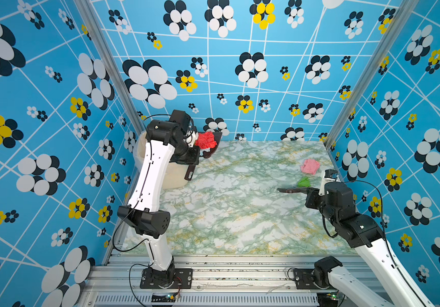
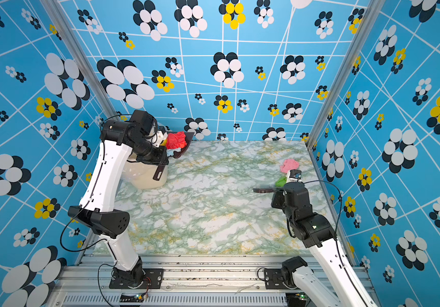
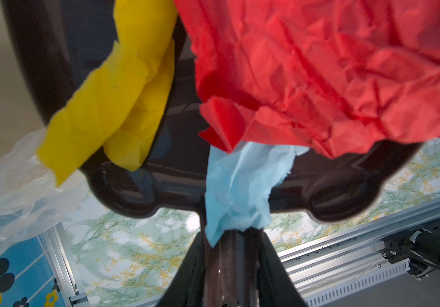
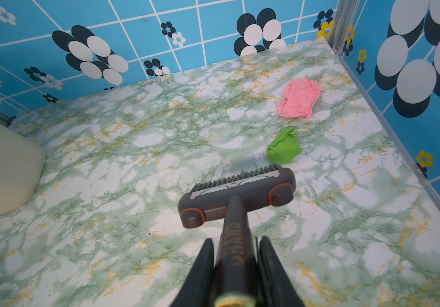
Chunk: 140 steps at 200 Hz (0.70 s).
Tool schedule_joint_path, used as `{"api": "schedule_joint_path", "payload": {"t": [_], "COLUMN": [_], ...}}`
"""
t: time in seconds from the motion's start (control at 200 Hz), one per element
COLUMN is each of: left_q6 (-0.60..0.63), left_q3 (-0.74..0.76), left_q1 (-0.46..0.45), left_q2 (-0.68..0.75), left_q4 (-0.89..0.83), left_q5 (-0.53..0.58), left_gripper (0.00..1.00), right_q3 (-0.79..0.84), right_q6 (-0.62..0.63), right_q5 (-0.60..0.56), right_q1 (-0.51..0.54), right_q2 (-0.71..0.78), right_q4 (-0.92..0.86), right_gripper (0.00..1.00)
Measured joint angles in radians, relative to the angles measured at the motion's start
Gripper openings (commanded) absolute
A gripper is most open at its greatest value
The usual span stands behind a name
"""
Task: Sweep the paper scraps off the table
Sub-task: 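Lift the loaded dustpan with the left gripper toward the bin while the right brush withdraws, then tip the dustpan over the cream bin with the left gripper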
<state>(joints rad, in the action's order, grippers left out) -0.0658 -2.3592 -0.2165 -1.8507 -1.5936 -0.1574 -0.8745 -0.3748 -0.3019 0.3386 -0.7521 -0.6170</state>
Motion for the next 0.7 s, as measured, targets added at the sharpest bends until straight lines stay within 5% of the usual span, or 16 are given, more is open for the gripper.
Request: {"api": "schedule_joint_path", "payload": {"t": [0.7], "left_q6": [0.009], "left_q3": [-0.024], "left_q1": [0.224], "left_q2": [0.005], "left_q4": [0.024], "left_q5": [-0.121], "left_gripper": [0.0], "right_q3": [0.016], "right_q6": [-0.008], "right_q5": [0.002], "right_q1": [0.0], "right_q2": [-0.029], "right_q4": [0.045], "right_gripper": [0.0]}}
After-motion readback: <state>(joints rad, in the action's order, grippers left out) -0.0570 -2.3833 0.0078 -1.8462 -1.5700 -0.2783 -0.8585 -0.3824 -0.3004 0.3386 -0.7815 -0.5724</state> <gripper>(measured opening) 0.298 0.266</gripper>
